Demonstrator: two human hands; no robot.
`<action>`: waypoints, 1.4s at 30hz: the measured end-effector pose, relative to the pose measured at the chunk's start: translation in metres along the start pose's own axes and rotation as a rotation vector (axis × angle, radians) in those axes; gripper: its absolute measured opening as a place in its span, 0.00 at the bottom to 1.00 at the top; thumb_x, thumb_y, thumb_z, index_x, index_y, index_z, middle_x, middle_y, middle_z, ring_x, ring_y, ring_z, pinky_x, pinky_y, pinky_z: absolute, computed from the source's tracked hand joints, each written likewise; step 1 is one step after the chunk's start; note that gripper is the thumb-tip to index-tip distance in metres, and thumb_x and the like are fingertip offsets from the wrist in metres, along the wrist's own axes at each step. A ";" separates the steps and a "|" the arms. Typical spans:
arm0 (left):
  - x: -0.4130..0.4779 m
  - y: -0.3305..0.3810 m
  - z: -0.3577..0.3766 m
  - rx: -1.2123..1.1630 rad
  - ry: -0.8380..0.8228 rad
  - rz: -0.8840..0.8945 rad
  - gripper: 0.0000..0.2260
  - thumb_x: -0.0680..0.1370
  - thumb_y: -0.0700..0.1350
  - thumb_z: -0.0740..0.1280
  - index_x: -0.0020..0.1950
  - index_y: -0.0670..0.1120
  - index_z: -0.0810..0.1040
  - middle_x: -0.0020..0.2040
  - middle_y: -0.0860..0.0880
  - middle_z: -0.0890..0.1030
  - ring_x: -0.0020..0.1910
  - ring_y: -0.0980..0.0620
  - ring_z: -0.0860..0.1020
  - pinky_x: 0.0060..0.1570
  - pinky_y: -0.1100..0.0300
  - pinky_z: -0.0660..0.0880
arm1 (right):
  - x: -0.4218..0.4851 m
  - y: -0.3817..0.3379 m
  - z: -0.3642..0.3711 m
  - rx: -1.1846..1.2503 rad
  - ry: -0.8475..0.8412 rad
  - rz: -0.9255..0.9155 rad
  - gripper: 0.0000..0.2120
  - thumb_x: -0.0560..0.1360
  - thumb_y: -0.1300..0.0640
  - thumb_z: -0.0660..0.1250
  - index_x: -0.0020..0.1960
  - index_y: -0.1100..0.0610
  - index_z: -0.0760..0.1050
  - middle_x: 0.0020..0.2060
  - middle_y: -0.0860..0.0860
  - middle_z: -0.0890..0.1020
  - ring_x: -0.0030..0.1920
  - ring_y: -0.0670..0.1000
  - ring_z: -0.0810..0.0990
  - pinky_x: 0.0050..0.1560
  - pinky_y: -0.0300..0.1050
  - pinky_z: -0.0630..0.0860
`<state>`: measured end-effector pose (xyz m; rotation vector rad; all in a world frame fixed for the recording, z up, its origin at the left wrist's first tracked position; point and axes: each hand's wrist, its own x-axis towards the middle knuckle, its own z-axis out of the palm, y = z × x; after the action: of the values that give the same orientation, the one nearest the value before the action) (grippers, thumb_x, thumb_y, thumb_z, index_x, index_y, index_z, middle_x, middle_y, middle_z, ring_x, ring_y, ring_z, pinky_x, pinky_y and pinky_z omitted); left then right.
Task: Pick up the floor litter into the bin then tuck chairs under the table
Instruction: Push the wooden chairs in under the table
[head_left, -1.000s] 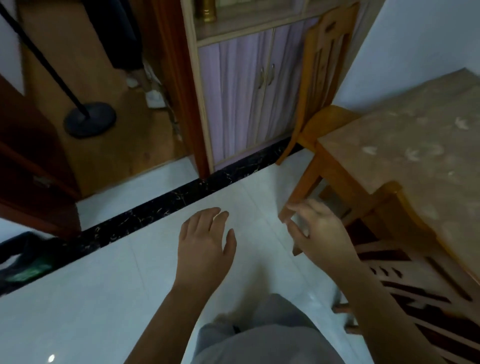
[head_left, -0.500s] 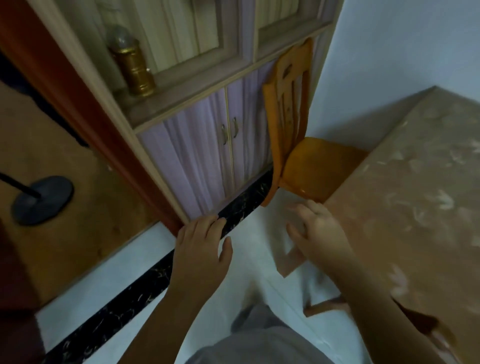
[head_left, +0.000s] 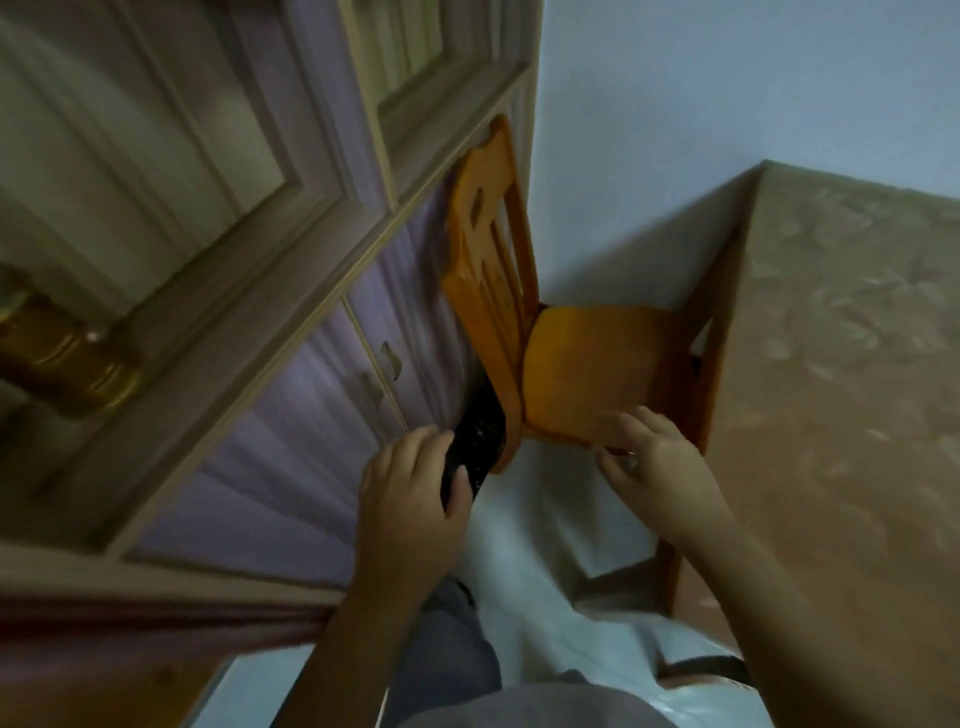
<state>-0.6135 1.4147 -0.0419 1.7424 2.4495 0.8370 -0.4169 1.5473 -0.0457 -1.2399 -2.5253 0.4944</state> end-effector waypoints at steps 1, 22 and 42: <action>0.020 -0.011 0.000 -0.006 -0.014 0.022 0.17 0.75 0.49 0.58 0.55 0.41 0.78 0.52 0.43 0.80 0.51 0.45 0.76 0.50 0.52 0.72 | 0.017 -0.008 0.003 0.005 0.017 0.022 0.14 0.72 0.57 0.68 0.57 0.59 0.75 0.48 0.56 0.78 0.46 0.57 0.77 0.44 0.53 0.77; 0.329 -0.093 0.073 -0.422 -0.226 -0.171 0.19 0.78 0.44 0.62 0.69 0.44 0.68 0.65 0.44 0.72 0.65 0.48 0.69 0.61 0.60 0.63 | 0.302 -0.042 0.058 0.396 -0.046 0.102 0.25 0.74 0.47 0.64 0.69 0.51 0.63 0.60 0.50 0.72 0.59 0.49 0.71 0.57 0.46 0.72; 0.403 -0.122 0.108 -0.889 -0.580 -0.235 0.26 0.77 0.37 0.63 0.70 0.55 0.57 0.64 0.55 0.70 0.62 0.59 0.70 0.58 0.64 0.70 | 0.346 -0.052 0.098 0.751 -0.034 0.350 0.33 0.72 0.59 0.68 0.72 0.51 0.57 0.61 0.46 0.67 0.53 0.32 0.69 0.47 0.28 0.71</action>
<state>-0.8368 1.7858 -0.0728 1.1159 1.4996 0.9861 -0.6964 1.7770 -0.0775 -1.3314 -1.8252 1.3862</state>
